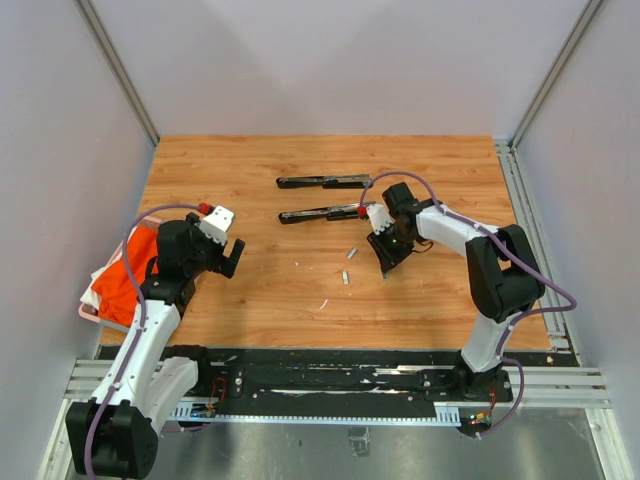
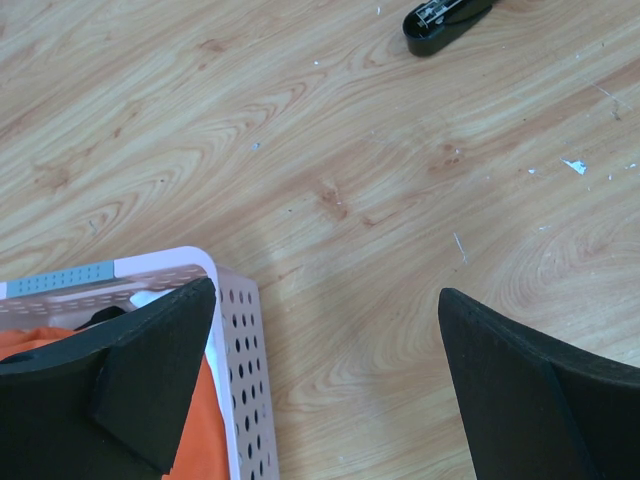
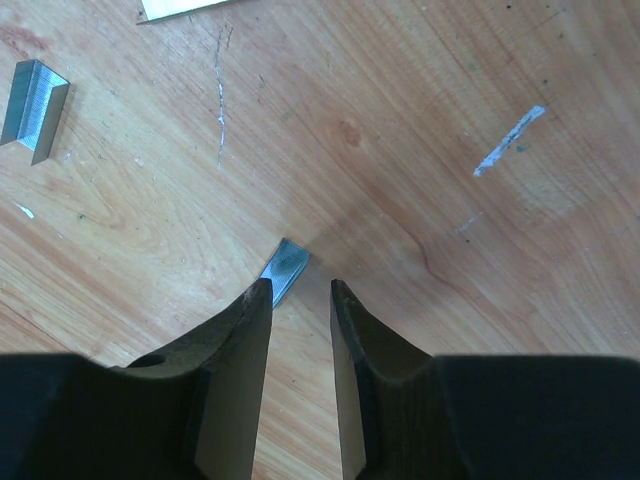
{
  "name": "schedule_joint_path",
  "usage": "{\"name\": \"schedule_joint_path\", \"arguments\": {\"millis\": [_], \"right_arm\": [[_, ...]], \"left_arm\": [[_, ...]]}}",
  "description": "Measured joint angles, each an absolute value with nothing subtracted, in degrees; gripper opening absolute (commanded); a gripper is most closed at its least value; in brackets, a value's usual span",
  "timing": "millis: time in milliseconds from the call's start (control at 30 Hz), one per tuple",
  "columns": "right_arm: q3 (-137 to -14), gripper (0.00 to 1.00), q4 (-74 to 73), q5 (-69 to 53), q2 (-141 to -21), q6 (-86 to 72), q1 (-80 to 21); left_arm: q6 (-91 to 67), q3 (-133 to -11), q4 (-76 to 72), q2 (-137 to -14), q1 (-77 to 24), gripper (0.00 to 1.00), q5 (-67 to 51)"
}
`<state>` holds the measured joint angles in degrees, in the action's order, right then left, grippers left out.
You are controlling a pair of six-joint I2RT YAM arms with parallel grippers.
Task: Unload the staples from the stapler
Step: Pick up the staple from the center of the board.
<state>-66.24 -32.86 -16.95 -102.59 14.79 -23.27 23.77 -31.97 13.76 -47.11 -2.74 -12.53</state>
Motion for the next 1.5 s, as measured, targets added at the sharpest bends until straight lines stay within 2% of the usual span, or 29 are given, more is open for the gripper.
{"name": "schedule_joint_path", "arguments": {"millis": [400,1500], "right_arm": [[-66.87,0.23,-33.1,-16.93,-103.0,14.85,-24.01],[-67.77,0.14,-34.72,-16.51,-104.22,15.59,-24.64]], "left_arm": [[23.97,-31.97,13.76,-47.11,-2.74,0.98,-12.49],[23.99,-31.79,13.76,-46.7,-2.74,0.98,-12.47]]}}
